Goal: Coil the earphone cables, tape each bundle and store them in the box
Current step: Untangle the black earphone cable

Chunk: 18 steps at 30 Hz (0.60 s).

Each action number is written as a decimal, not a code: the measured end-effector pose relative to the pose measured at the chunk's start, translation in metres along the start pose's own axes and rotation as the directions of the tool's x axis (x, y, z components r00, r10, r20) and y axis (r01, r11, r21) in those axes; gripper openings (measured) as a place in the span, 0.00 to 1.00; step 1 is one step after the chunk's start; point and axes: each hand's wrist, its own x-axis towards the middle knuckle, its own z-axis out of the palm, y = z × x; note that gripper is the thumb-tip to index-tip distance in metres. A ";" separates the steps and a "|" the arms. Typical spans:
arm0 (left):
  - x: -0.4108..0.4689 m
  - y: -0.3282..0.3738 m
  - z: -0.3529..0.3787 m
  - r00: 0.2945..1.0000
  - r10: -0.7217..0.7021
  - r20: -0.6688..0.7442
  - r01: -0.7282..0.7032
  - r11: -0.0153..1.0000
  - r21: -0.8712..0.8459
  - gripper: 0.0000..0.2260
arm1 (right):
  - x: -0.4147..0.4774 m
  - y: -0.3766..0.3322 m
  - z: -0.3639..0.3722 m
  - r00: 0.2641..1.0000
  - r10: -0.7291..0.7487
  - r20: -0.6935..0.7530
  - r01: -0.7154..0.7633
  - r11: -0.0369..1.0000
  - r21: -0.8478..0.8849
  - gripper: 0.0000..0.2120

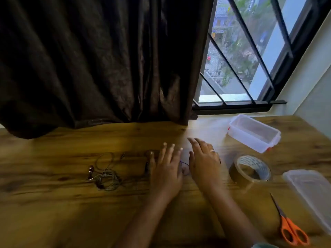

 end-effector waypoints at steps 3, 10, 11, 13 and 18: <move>-0.016 0.003 0.009 0.999 0.037 -0.009 -0.036 0.995 0.090 0.21 | -0.016 0.012 0.006 0.999 0.039 0.019 -0.037 0.996 -0.084 0.17; -0.019 -0.011 0.021 0.999 0.037 0.006 -0.037 0.994 0.105 0.21 | -0.025 0.016 0.012 0.993 0.080 0.081 -0.068 0.988 -0.137 0.13; -0.019 -0.012 0.022 0.999 0.036 -0.011 -0.035 0.994 0.099 0.21 | -0.026 0.016 0.011 0.994 0.076 0.073 -0.067 0.990 -0.127 0.12; -0.018 -0.016 0.022 0.999 0.035 -0.034 -0.030 0.992 0.124 0.20 | -0.029 0.018 0.009 0.994 0.074 0.084 -0.066 0.994 -0.091 0.12; -0.023 -0.027 0.017 0.979 0.094 -0.182 -0.043 0.963 0.266 0.20 | -0.032 0.021 0.007 0.990 0.054 0.134 -0.049 0.998 -0.042 0.15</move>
